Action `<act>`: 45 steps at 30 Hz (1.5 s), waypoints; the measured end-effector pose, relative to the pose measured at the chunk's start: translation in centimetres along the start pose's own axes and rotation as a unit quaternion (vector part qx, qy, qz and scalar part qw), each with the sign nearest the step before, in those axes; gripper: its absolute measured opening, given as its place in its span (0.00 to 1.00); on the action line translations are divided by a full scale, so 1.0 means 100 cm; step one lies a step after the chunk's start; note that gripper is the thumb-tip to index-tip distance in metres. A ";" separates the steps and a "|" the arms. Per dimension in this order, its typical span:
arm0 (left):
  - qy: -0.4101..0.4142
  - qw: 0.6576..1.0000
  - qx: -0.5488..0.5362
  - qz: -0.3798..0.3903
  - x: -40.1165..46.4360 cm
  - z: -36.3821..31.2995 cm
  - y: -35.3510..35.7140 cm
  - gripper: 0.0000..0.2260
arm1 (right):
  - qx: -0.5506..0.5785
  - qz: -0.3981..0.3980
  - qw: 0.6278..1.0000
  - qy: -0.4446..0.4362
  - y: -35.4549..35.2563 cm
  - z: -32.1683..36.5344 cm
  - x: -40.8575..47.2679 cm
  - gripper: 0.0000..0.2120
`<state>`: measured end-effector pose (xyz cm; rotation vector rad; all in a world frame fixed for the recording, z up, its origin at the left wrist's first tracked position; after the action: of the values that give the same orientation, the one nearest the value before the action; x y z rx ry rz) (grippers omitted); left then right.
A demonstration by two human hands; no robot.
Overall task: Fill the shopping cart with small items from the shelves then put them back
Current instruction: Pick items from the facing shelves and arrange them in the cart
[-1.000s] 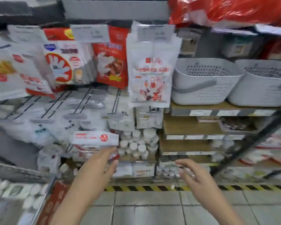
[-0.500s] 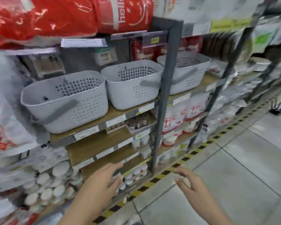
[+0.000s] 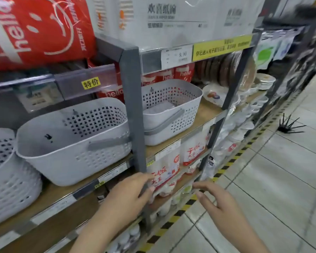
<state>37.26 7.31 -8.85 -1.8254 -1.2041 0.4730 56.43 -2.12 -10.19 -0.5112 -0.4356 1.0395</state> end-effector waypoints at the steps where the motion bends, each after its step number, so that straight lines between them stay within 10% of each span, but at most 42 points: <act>1: 0.013 1.000 0.006 -0.001 0.014 -0.009 0.005 0.16 | 0.002 -0.008 1.000 -0.006 -0.006 -0.005 0.012 0.11; 11: 0.062 0.998 -0.014 -0.023 0.115 -0.069 0.021 0.14 | 0.067 -0.008 0.995 -0.076 -0.045 -0.006 0.151 0.11; 24: -0.065 0.956 -0.006 -0.286 0.208 -0.068 -0.036 0.10 | 0.088 0.034 0.946 -0.311 -0.055 0.061 0.323 0.09; 35: -0.260 0.944 0.107 -0.174 0.229 -0.025 -0.029 0.09 | -0.269 0.356 0.807 -0.385 0.049 0.074 0.361 0.12; 45: -0.347 0.929 0.113 0.064 0.237 0.014 0.003 0.14 | -0.337 0.379 0.783 -0.360 0.069 0.058 0.359 0.25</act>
<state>47.32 28.65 -6.42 -1.5796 -1.4087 1.3575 64.16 33.82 -6.05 -0.9654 -1.3988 1.8795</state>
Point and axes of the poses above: each hand's wrist, its own x-axis towards the middle knuckle, its own y-axis out of the palm, z = x × y, the point moved 7 cm from there along x, towards the middle knuckle, and after that the axes turned 15 degrees about -z, right-handed, at the moved point
